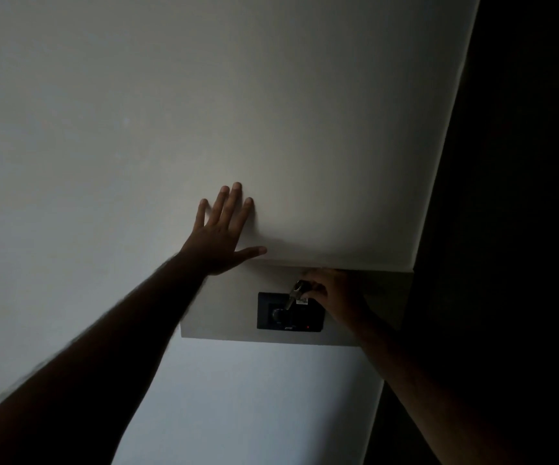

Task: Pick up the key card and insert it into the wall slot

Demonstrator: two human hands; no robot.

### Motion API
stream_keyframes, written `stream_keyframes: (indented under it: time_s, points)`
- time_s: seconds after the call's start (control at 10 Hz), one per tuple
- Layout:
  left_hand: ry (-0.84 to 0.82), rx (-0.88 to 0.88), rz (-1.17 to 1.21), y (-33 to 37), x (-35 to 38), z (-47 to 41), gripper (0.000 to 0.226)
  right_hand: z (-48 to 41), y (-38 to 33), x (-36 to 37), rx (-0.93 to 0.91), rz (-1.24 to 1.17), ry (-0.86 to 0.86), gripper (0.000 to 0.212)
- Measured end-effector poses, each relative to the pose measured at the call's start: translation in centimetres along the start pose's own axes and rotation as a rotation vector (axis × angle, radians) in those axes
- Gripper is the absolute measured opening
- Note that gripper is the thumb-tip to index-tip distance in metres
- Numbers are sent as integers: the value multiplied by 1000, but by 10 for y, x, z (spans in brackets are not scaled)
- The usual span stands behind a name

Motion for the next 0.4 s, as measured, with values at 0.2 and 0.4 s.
stream_keyframes:
  time_s: [0.2,0.4]
  points:
    - [-11,-7,-20,-1,3,0,106,8,5,6,22,18,-21,44]
    - [-44,-18,33,2,-1,2,105,10,-10,-19,-21,51,-37,41]
Point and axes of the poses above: each hand's wrist, its own z-axis away from the middle knuckle, its own x-axis out of the palm, y = z × x, the point moved 6 cm from there along -z, towards the middle knuckle, and after that the axes turned 13 degrees about z, right-handed, at the moved point
